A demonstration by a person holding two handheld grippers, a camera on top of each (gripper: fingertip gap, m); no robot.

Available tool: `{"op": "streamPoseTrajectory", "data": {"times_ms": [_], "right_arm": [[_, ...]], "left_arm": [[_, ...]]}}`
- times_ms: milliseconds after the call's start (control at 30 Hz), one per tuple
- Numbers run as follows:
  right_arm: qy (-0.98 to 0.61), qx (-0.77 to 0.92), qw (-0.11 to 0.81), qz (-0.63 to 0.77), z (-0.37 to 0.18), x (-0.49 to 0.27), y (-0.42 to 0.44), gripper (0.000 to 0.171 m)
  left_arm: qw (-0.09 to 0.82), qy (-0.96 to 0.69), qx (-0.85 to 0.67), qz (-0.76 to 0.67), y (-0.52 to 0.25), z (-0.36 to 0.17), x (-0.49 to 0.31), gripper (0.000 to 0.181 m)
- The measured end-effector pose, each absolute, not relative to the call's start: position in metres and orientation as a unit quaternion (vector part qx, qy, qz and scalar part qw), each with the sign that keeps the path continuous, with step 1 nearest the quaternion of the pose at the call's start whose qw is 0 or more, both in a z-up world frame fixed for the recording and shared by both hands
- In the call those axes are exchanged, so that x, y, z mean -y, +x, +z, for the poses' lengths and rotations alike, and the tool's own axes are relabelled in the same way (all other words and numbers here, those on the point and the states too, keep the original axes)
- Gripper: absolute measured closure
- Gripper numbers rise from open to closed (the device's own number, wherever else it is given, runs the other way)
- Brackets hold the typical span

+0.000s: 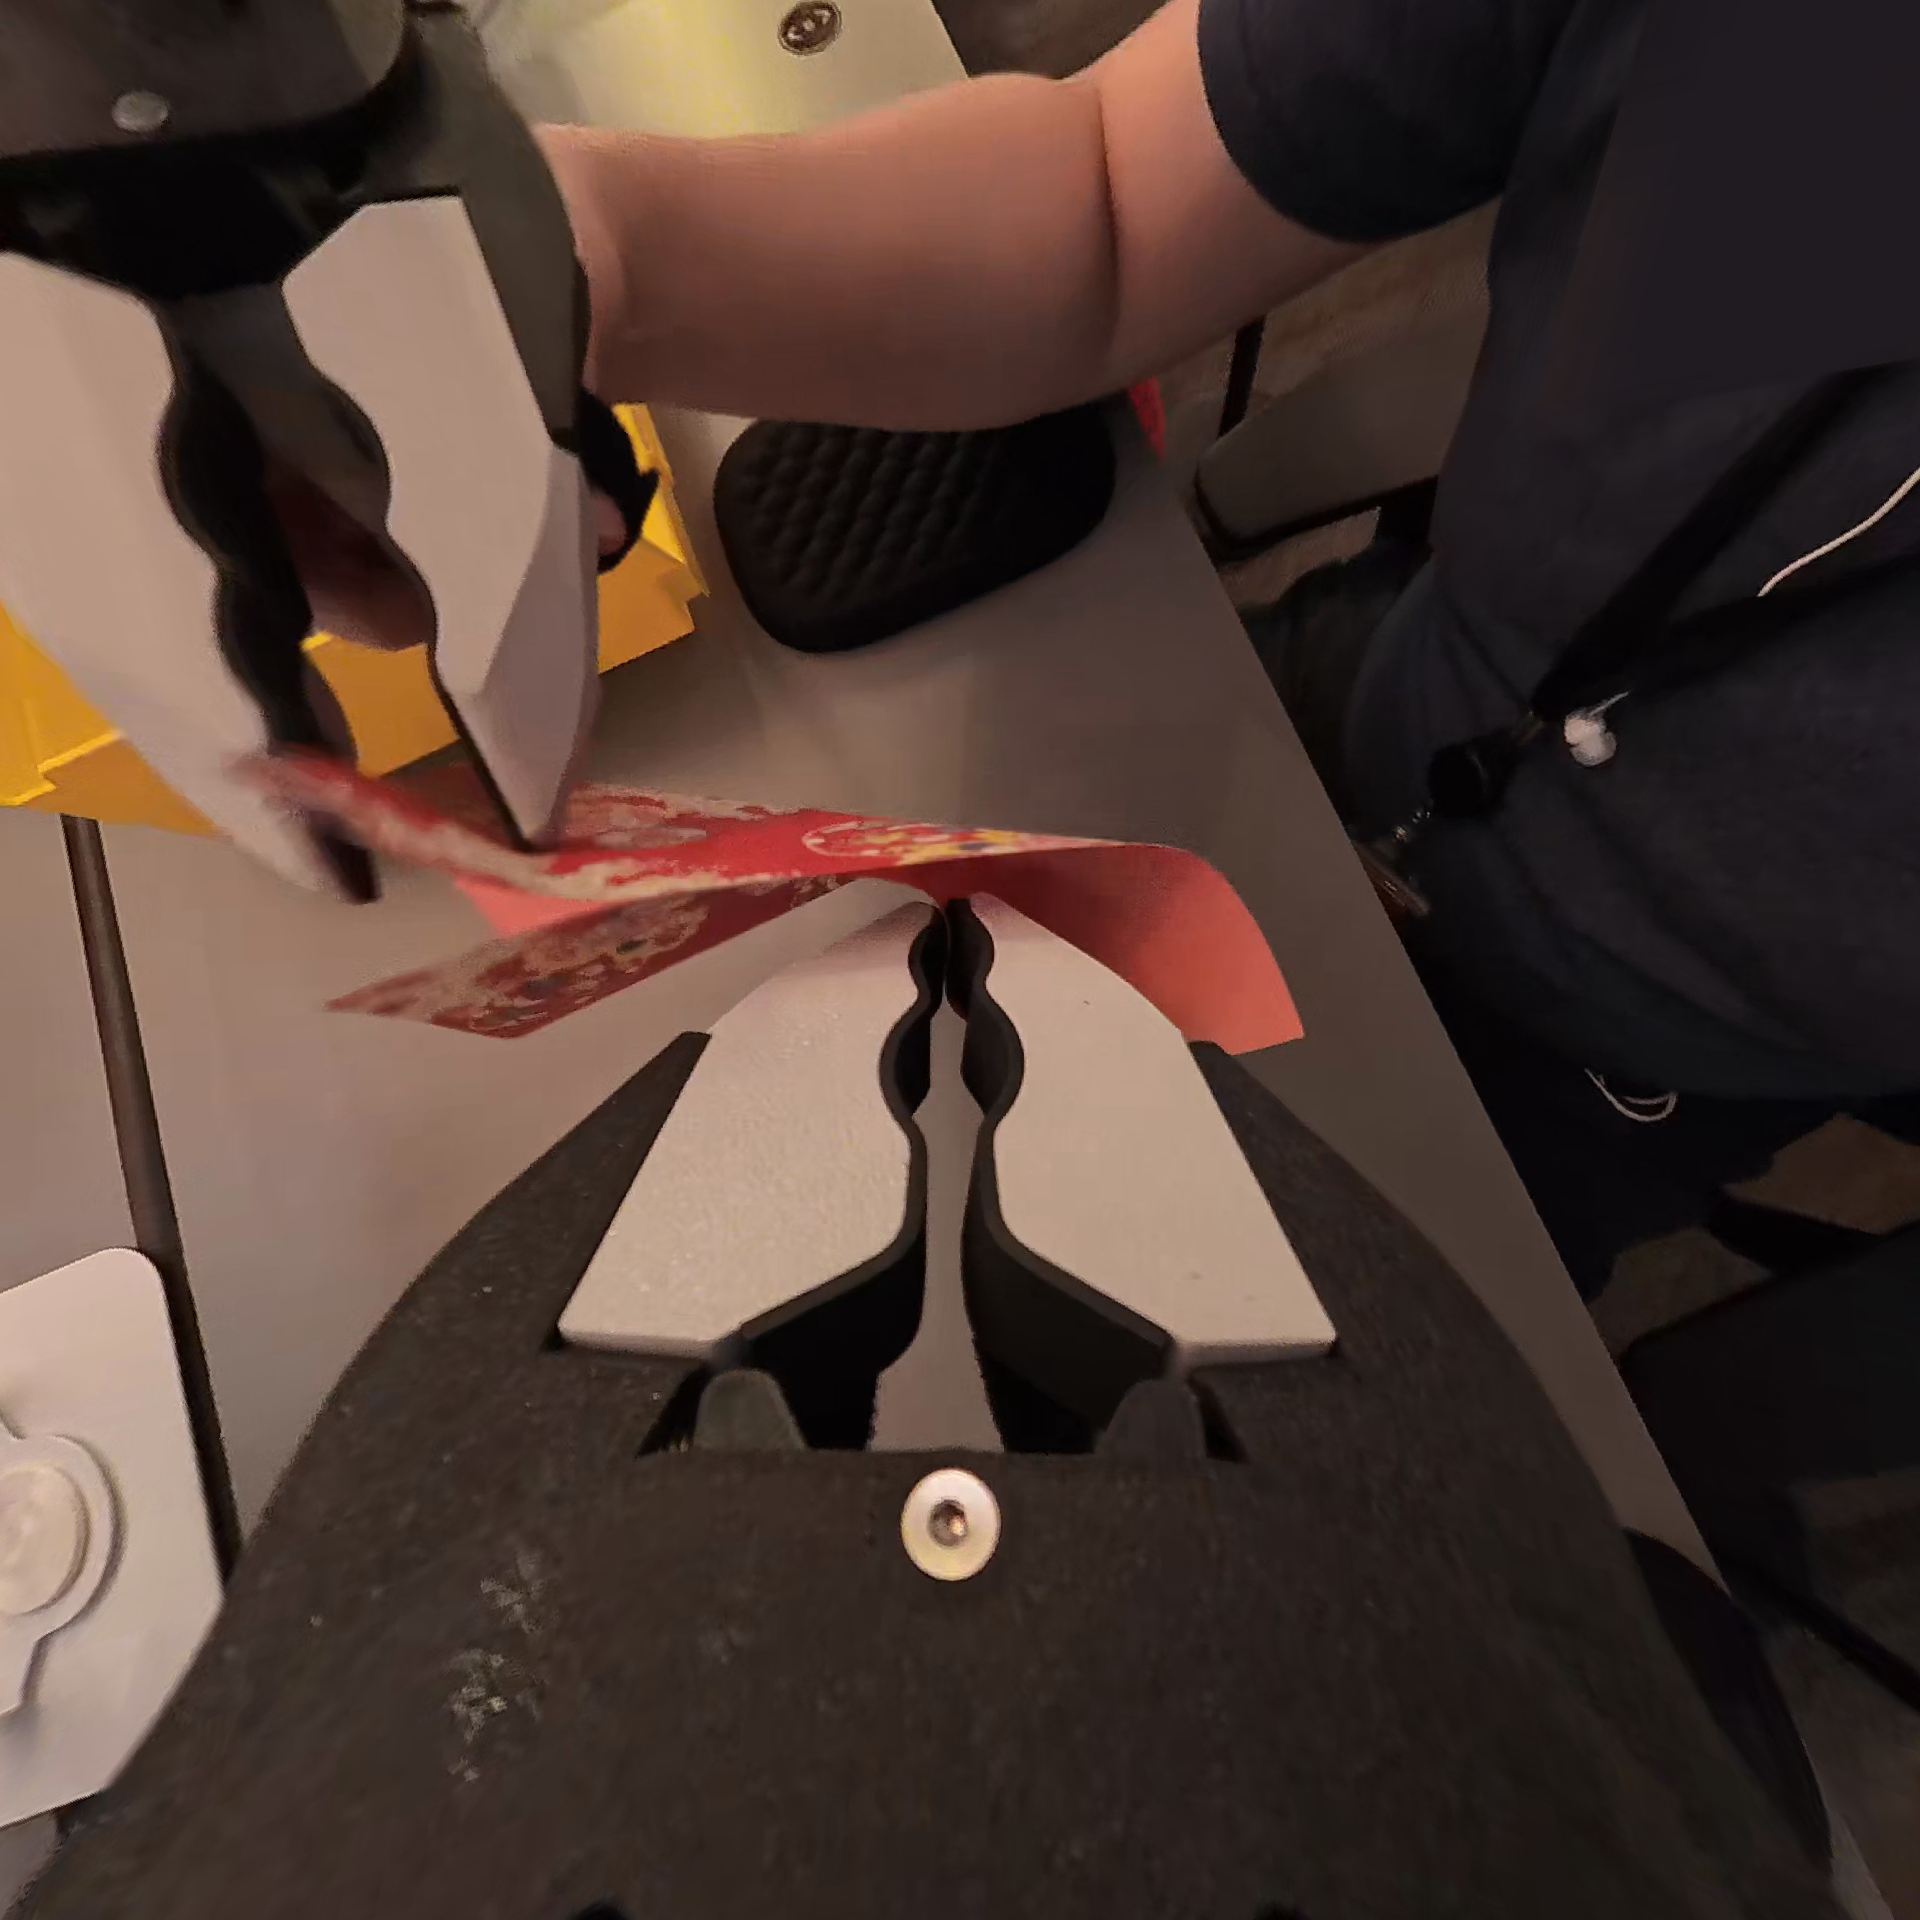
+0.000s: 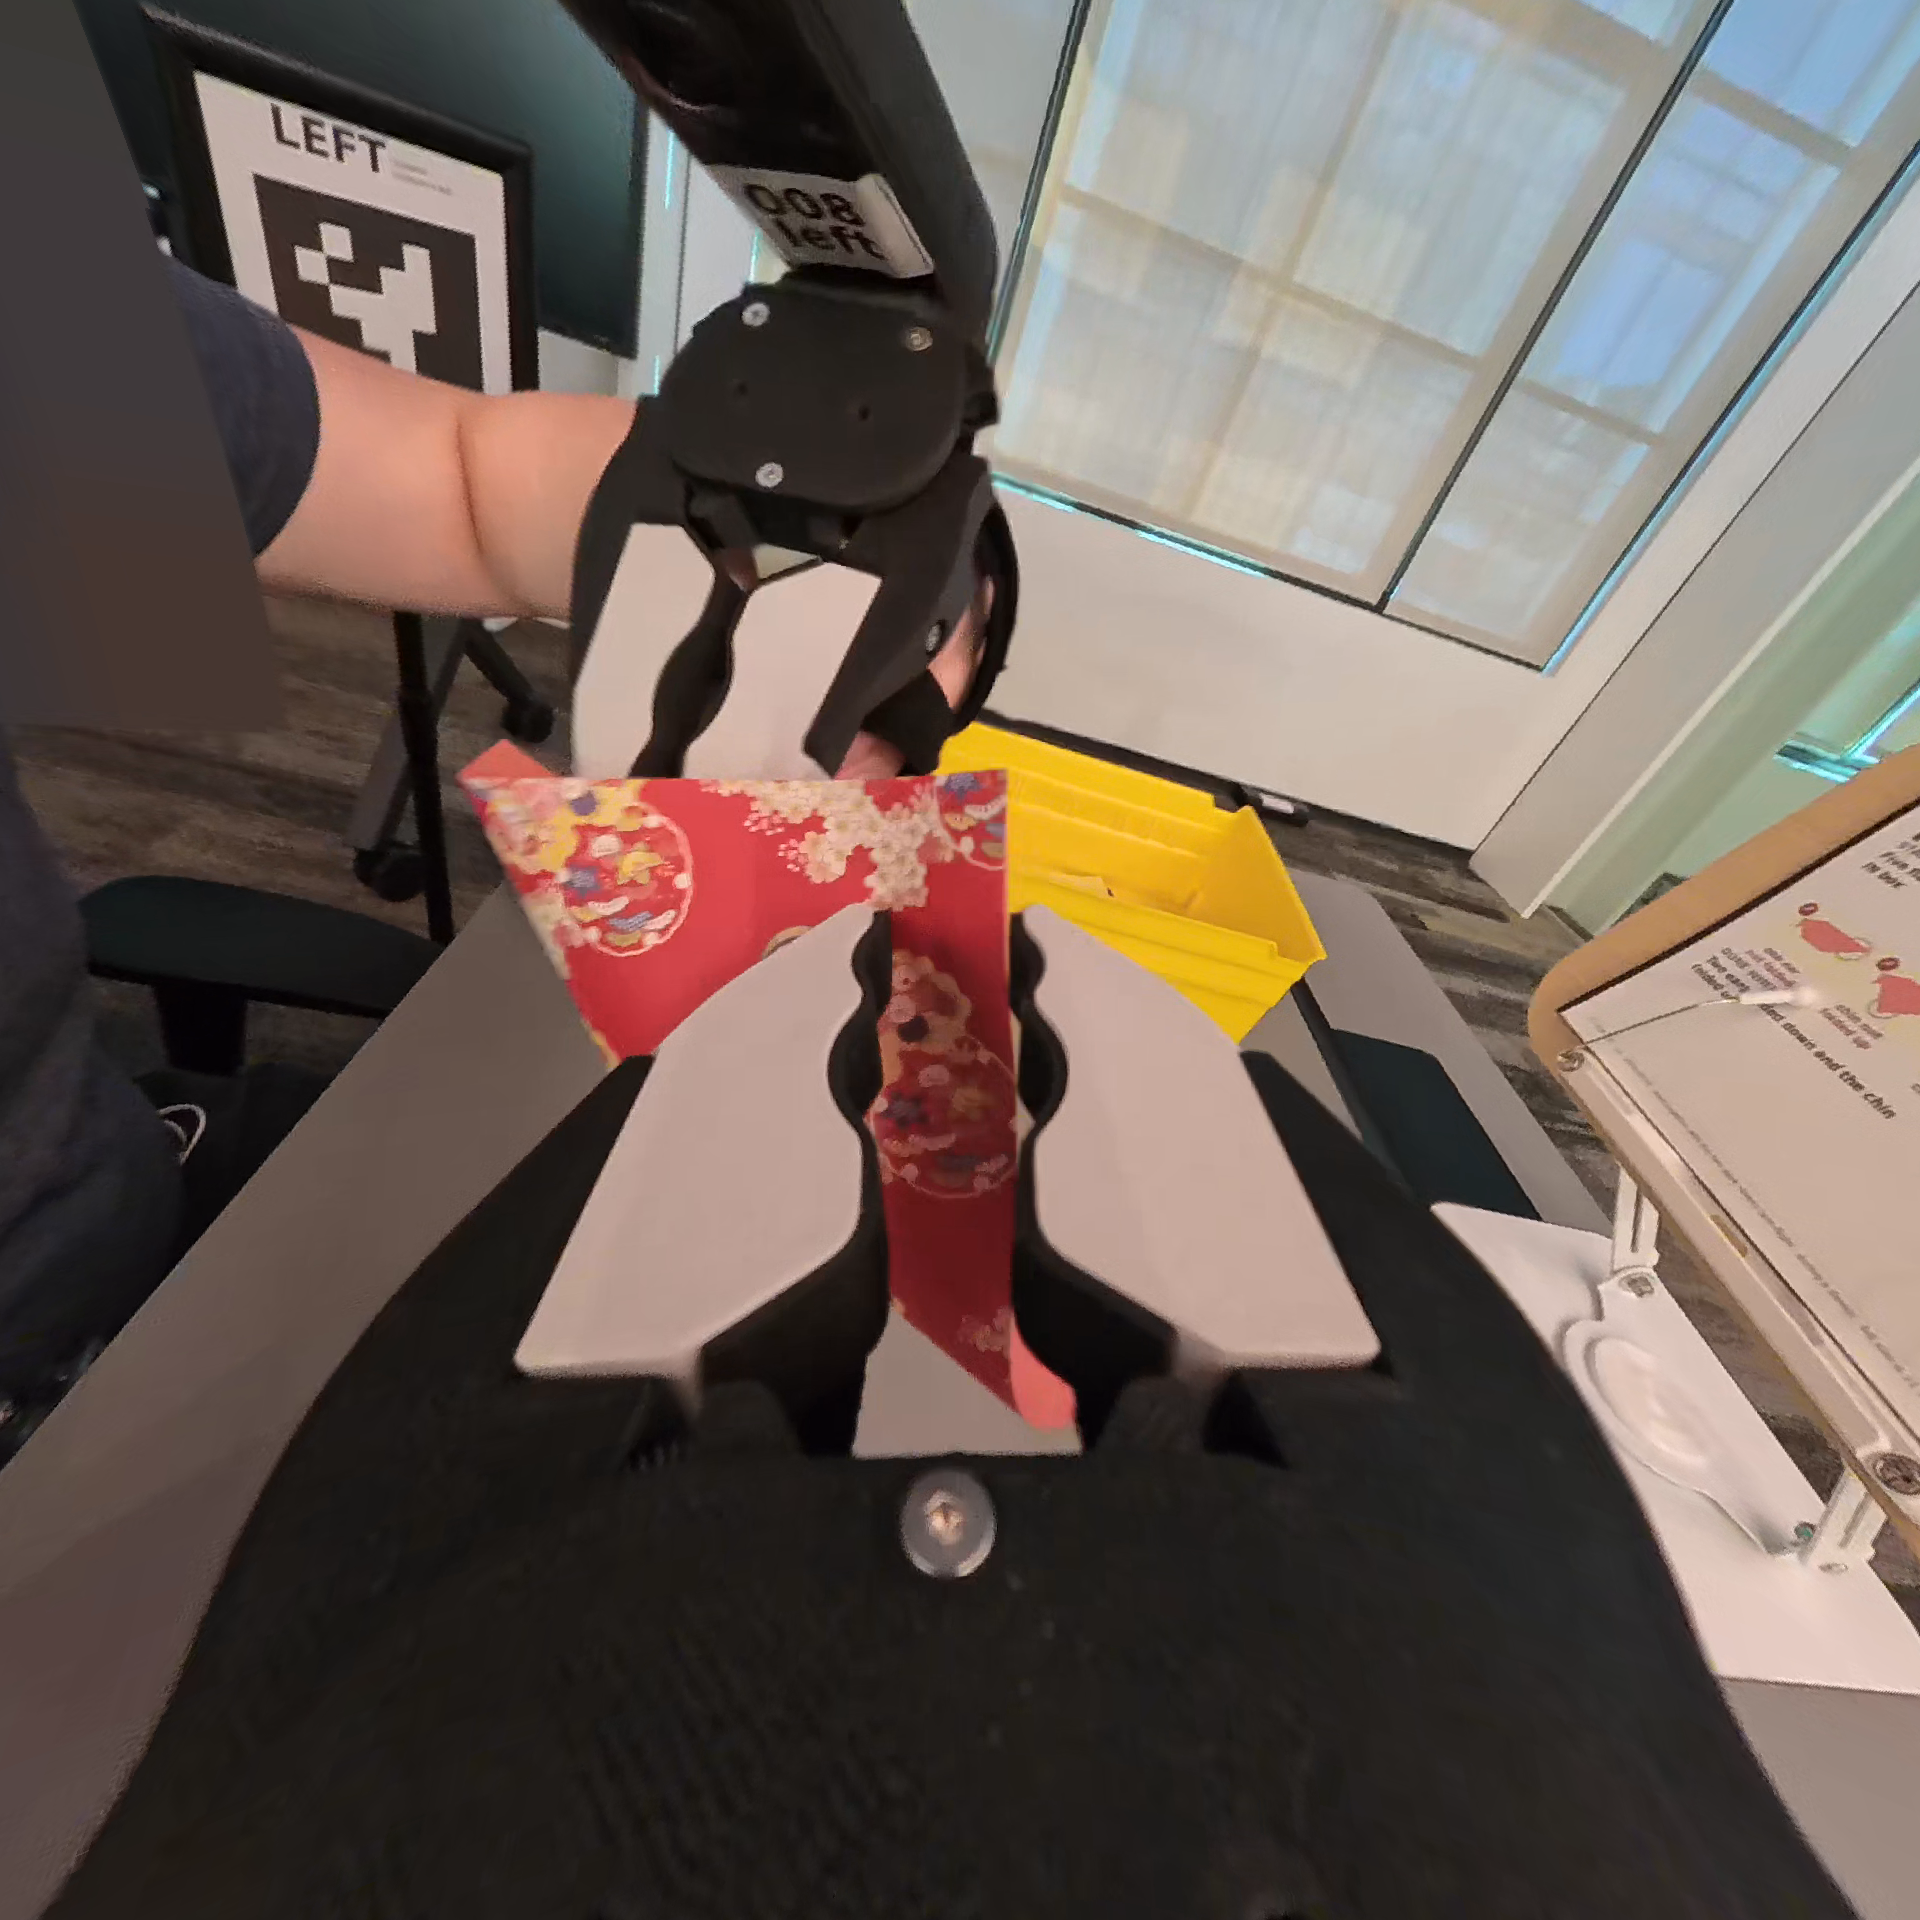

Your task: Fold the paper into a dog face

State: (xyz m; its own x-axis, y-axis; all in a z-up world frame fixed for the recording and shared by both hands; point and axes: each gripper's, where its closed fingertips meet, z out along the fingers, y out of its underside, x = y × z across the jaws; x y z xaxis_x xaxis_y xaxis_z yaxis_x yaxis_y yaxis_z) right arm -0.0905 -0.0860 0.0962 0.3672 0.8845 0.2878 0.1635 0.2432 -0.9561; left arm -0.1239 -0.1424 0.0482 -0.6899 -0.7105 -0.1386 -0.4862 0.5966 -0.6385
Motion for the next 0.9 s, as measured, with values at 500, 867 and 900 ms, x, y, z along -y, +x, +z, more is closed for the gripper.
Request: {"op": "streamPoseTrajectory", "data": {"times_ms": [500,867,900], "right_arm": [[-0.516,0.478,0.564,0.434,0.1,0.111,-0.088,0.124],[-0.493,0.503,0.531,0.47,0.099,0.128,-0.084,0.132],[-0.492,0.506,0.531,0.468,0.099,0.129,-0.084,0.136]], "left_arm": [[0.194,-0.289,-0.908,-0.233,-0.124,0.05,0.17,0.181],[0.198,-0.283,-0.912,-0.221,-0.122,0.052,0.173,0.181],[0.198,-0.285,-0.912,-0.22,-0.121,0.052,0.172,0.181]]}}
